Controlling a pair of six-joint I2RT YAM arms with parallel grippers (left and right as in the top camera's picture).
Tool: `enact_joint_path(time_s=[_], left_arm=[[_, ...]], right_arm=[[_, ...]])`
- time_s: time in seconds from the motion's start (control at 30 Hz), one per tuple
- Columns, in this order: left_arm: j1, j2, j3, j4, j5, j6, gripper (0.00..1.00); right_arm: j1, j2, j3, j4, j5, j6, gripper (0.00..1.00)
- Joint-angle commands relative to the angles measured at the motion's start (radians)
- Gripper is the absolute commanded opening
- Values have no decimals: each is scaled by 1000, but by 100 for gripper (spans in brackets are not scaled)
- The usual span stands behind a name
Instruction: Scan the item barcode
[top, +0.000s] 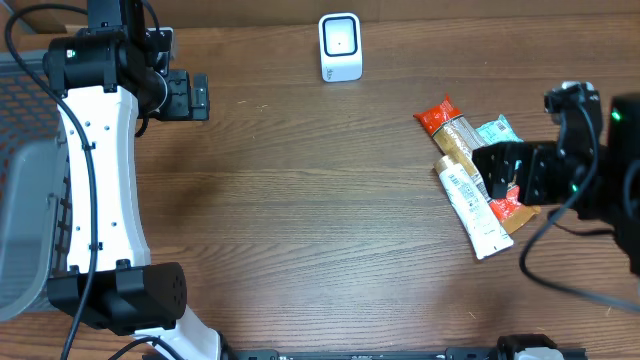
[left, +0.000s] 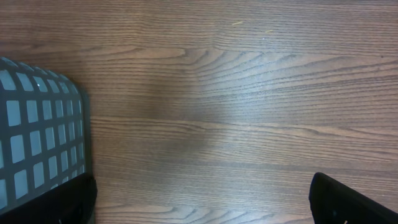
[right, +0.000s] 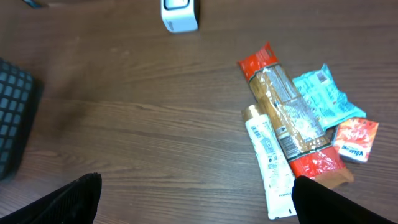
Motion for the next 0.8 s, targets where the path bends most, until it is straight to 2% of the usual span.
enact_joint_path(time_s=[0.0,0.17,0.3,0.77], left_arm=[[-6,10,2,0,-5,18,100],[-6,10,2,0,-5,18,100],[-6,10,2,0,-5,18,100],[-6,10,2,0,-5,18,100]], right_arm=[[1,-77,-1,3,-8,4,100],[1,-169,-71,36,42,4,100],[1,-269,-204,129,87,3,100],[6,-738,-899,832,108,4,100]])
